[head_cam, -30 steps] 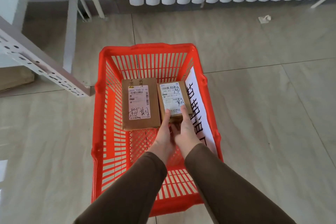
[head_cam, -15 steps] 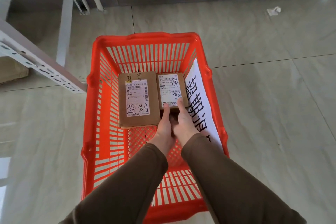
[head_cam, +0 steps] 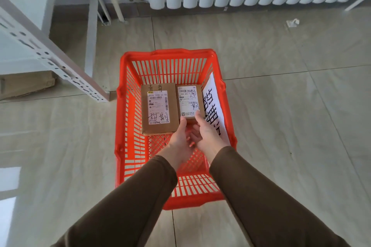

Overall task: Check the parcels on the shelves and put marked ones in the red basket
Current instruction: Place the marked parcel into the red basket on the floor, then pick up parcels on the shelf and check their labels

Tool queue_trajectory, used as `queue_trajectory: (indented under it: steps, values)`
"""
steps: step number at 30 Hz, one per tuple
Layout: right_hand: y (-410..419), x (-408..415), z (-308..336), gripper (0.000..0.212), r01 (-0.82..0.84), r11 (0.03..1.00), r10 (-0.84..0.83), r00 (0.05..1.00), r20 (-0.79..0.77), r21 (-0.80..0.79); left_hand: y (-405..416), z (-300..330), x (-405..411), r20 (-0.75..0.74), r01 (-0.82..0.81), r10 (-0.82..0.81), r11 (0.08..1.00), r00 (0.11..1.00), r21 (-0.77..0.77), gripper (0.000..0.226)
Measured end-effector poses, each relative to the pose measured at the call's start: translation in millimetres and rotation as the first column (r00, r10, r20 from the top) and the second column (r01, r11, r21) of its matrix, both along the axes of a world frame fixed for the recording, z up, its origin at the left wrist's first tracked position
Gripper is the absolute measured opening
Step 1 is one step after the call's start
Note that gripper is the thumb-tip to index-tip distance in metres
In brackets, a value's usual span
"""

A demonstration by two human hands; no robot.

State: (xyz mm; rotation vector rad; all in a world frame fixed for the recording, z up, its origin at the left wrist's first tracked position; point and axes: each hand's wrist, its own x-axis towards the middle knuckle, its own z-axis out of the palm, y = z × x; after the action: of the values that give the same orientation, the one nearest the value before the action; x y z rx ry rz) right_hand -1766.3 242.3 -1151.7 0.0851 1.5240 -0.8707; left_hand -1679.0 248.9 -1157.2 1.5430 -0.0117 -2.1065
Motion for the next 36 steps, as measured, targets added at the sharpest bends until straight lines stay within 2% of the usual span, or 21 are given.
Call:
queue_trajectory:
  steps: [4,7,10,13,16,19,20,22,25,28,30,31,34,36]
  values:
    - [11.7,11.2,92.4,0.044,-0.076,0.997,0.076,0.994,-0.085,-0.004,9.3,90.5,29.4,0.057,-0.025,0.029,0.997,0.998,-0.067,0.060]
    - [15.2,25.1,178.8,0.025,-0.178,0.983,0.171,0.977,-0.124,-0.048,13.0,177.9,57.4,0.120,0.030,-0.012,0.988,0.993,-0.151,0.040]
    - [16.9,39.5,278.0,0.012,-0.295,0.946,0.268,0.946,-0.184,-0.137,16.2,274.0,89.2,0.139,0.100,-0.064,0.957,0.988,-0.273,0.036]
    - [18.4,54.6,377.6,0.011,-0.434,0.878,0.360,0.876,-0.322,-0.201,21.6,372.3,118.9,0.180,0.137,-0.072,0.914,0.981,-0.381,0.038]
    - [20.1,72.0,474.1,0.011,-0.523,0.811,0.370,0.807,-0.461,-0.264,29.9,472.6,149.1,0.241,0.148,-0.037,0.875,0.970,-0.460,0.031]
    - [20.4,94.4,570.2,0.018,-0.624,0.709,0.401,0.741,-0.539,-0.329,41.6,564.4,184.8,0.313,0.154,0.028,0.827,0.949,-0.541,0.059]
    - [21.1,103.9,599.4,0.021,-0.660,0.666,0.415,0.715,-0.563,-0.347,46.0,593.1,197.9,0.328,0.153,0.050,0.812,0.943,-0.563,0.063]
    - [24.5,125.3,650.6,0.020,-0.708,0.602,0.423,0.676,-0.603,-0.370,56.8,644.2,224.4,0.335,0.128,0.107,0.783,0.936,-0.609,0.057]
    - [31.2,166.3,709.3,0.015,-0.754,0.508,0.449,0.644,-0.620,-0.416,73.0,702.7,267.2,0.327,0.095,0.179,0.734,0.928,-0.673,0.049]
    - [41.2,215.1,752.4,0.016,-0.782,0.422,0.476,0.621,-0.622,-0.458,90.5,747.6,316.1,0.331,0.065,0.259,0.691,0.907,-0.719,0.078]
    - [48.5,252.5,773.1,0.016,-0.790,0.389,0.484,0.613,-0.625,-0.474,101.6,770.2,351.5,0.334,0.060,0.287,0.673,0.898,-0.738,0.083]
    - [51.1,272.6,780.5,0.014,-0.796,0.378,0.482,0.606,-0.633,-0.474,106.0,778.3,371.0,0.332,0.059,0.291,0.665,0.897,-0.744,0.078]
    - [59.0,337.5,801.3,0.011,-0.797,0.348,0.463,0.604,-0.648,-0.494,113.9,792.9,435.6,0.344,0.075,0.305,0.642,0.888,-0.763,0.040]
    - [64.3,381.8,815.6,0.014,-0.795,0.321,0.442,0.606,-0.661,-0.514,118.4,800.8,480.0,0.364,0.098,0.310,0.629,0.878,-0.772,0.038]
